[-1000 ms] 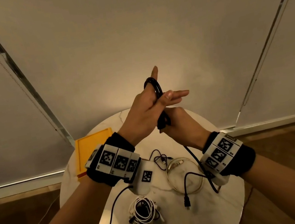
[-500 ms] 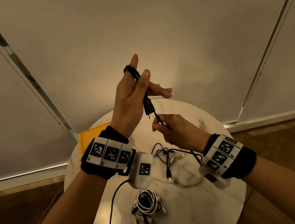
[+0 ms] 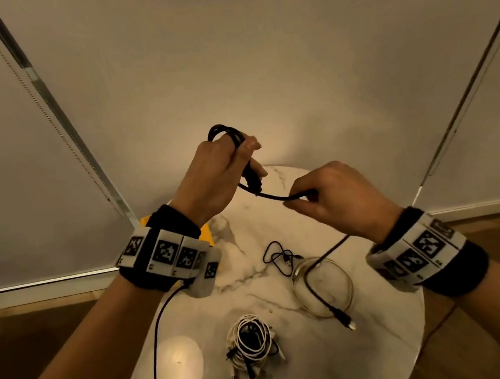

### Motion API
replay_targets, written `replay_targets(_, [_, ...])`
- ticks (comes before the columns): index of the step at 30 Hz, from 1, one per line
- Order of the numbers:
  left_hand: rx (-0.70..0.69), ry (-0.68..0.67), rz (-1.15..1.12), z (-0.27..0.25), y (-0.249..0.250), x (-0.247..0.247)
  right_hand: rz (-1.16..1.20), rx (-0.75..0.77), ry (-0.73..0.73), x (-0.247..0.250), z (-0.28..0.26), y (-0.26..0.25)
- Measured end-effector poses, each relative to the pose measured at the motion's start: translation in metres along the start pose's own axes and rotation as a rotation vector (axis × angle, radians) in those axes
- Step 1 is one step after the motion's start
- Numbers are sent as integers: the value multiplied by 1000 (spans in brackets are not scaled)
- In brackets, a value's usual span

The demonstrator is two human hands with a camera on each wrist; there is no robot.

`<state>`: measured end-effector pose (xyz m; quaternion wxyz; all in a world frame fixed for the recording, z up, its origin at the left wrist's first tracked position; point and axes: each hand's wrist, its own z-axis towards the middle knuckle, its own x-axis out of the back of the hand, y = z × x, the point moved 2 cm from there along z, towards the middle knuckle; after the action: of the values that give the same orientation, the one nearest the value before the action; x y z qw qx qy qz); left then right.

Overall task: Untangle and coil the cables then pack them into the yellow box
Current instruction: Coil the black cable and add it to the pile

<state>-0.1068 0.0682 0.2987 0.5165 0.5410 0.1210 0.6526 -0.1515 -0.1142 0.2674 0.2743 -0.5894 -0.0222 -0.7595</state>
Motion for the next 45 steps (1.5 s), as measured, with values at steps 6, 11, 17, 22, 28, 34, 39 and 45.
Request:
replay_targets(6, [-5, 153, -108, -2, 6, 12, 19, 154, 76, 14, 3, -17])
replay_targets(11, [-39, 156, 143, -1, -1, 16, 13, 260, 126, 27, 5, -26])
replay_targets(17, [33, -165, 193, -26, -6, 0, 66, 222, 196, 41, 5, -12])
replay_targets(22, [148, -438, -494, -55, 19, -13, 341, 234, 193, 39, 4, -15])
replay_targets(28, [101, -547, -808, -64, 36, -15, 569, 170, 160, 16, 9, -11])
replay_targets(34, [143, -256, -1131, -52, 25, -17, 791, 2, -15, -55, -10, -22])
replay_targets(39, [203, -115, -1095, -58, 17, -35, 957, -107, 23, -78, -17, -36])
replay_targets(45, [-23, -26, -318, -53, -8, -34, 1011, -221, -254, -104, -45, -55])
